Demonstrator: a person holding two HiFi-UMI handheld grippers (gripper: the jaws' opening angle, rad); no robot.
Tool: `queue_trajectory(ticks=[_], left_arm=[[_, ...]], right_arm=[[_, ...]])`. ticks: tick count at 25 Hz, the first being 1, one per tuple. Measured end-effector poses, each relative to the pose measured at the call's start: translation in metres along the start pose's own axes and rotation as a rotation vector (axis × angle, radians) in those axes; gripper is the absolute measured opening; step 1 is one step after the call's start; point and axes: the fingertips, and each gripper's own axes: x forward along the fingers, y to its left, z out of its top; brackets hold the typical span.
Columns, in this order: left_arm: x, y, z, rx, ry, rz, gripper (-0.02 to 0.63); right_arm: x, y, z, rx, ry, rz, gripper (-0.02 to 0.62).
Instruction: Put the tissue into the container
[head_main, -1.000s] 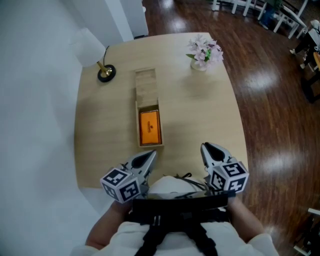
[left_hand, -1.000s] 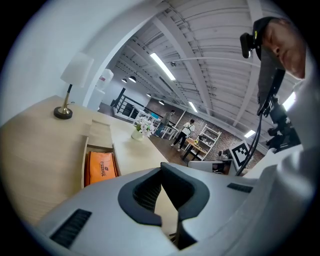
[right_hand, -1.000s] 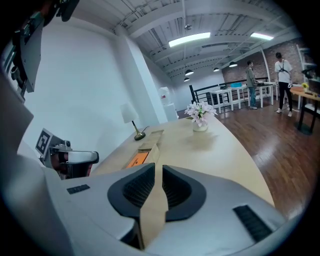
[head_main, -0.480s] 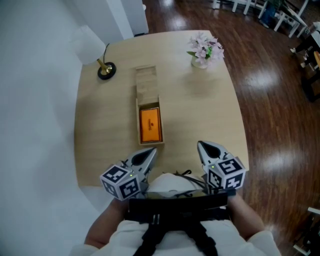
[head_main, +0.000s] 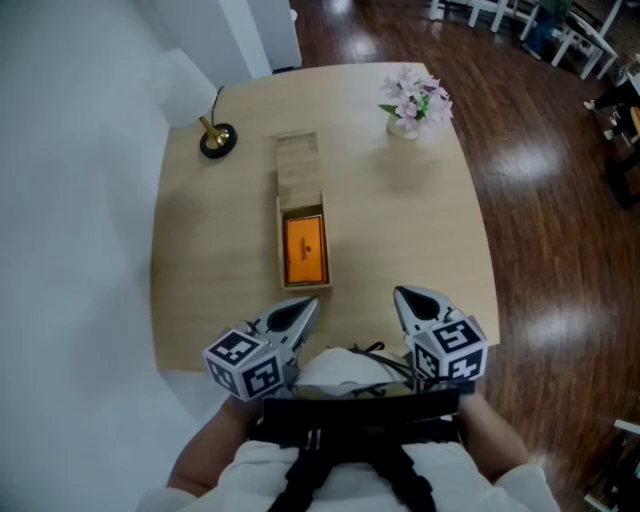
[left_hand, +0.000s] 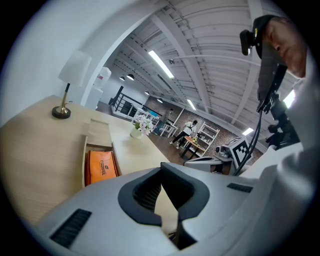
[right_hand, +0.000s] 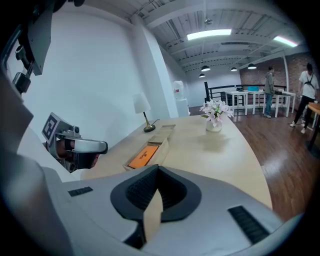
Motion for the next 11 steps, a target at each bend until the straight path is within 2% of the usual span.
queue_trajectory(ticks=[11], left_arm=[[-0.0075, -0.0015, -0.0047, 0.008, -0.006, 0.038, 0.0]], right_arm=[[-0.002, 0.0037, -0.0105, -0.023, 0.026, 0.006, 0.0]])
